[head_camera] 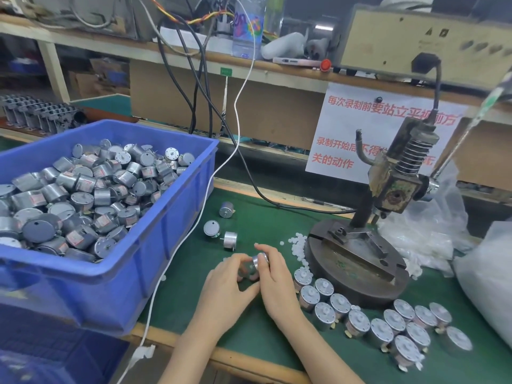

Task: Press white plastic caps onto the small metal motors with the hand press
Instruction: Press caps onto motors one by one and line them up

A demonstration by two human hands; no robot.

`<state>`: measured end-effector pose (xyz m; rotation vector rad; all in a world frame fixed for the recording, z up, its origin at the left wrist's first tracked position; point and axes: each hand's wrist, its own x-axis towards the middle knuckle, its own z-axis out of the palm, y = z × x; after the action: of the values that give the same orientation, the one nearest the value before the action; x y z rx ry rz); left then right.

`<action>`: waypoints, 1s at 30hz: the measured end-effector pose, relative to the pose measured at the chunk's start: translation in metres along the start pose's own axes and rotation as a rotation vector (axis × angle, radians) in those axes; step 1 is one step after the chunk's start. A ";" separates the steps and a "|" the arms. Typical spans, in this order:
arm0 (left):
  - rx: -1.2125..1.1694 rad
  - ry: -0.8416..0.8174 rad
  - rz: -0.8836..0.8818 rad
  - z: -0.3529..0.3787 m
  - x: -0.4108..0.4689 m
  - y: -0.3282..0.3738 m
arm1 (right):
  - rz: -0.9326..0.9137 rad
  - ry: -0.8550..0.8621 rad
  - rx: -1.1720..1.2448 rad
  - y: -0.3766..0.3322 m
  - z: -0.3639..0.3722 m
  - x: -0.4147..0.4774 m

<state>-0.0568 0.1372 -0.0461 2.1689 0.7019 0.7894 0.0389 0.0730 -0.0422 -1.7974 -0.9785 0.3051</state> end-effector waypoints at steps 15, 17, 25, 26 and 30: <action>0.123 0.039 -0.030 0.001 0.000 -0.001 | 0.021 -0.083 0.064 -0.010 -0.006 -0.009; 0.029 0.030 -0.050 0.000 0.000 0.000 | 0.043 -0.100 0.057 -0.009 -0.004 -0.009; -0.305 0.091 -0.099 -0.008 -0.001 0.003 | 0.016 -0.075 0.040 -0.008 -0.003 -0.008; -0.317 0.093 -0.101 -0.009 0.000 0.003 | 0.019 -0.078 0.055 -0.008 -0.002 -0.008; -0.235 0.069 -0.046 -0.009 -0.001 0.001 | 0.027 -0.054 0.051 -0.007 -0.005 -0.006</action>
<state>-0.0638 0.1397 -0.0411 1.9166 0.6563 0.8797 0.0352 0.0662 -0.0356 -1.7653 -0.9759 0.3940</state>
